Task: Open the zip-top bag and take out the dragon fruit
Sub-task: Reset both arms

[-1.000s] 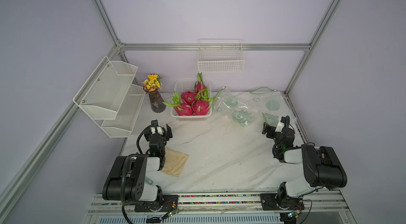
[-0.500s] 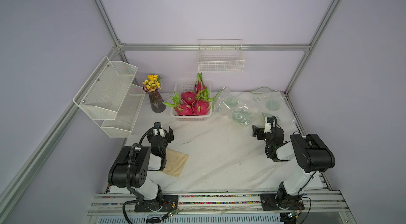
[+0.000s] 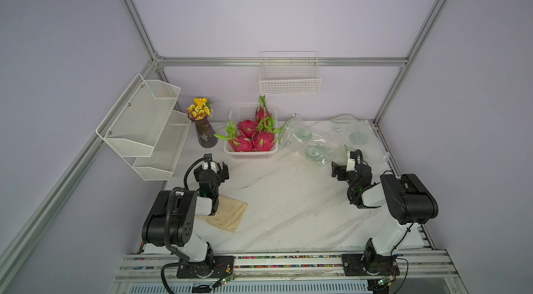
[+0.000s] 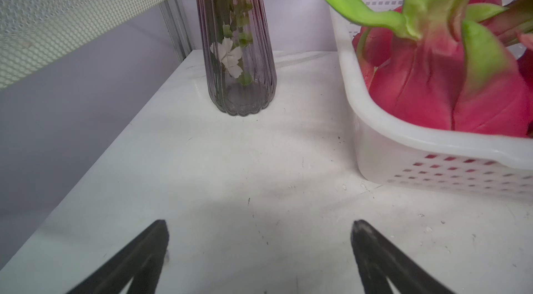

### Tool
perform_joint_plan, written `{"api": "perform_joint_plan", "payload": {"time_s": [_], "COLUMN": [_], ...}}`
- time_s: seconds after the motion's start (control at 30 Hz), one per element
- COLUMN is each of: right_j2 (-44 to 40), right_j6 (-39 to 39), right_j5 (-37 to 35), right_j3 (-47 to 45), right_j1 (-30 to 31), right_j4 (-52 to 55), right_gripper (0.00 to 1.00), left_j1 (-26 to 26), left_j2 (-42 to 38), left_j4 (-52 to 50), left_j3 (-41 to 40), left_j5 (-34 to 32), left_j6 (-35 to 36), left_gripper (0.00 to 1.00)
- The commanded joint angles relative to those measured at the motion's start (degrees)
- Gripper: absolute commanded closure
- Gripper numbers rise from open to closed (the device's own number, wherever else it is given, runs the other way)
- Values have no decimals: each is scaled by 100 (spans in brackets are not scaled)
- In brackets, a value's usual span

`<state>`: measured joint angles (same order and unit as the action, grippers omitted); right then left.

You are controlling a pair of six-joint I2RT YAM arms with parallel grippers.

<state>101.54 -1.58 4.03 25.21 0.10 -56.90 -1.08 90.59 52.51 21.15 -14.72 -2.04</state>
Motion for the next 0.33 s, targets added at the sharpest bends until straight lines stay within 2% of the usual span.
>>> {"api": "perform_joint_plan", "payload": {"time_s": [0.0, 0.3], "right_j2": [12, 9], "right_j6": [130, 123], "right_j5": [-34, -34], "right_j3": [71, 71], "right_j1": [-1, -2], "right_j4": [-117, -119], "right_gripper": [3, 3], "left_j1": [42, 47], "left_j2": [-76, -29], "left_j4": [144, 240], "left_j3": [51, 30], "left_j5": [13, 39], "left_j6": [108, 113], "left_gripper": [0, 0]}}
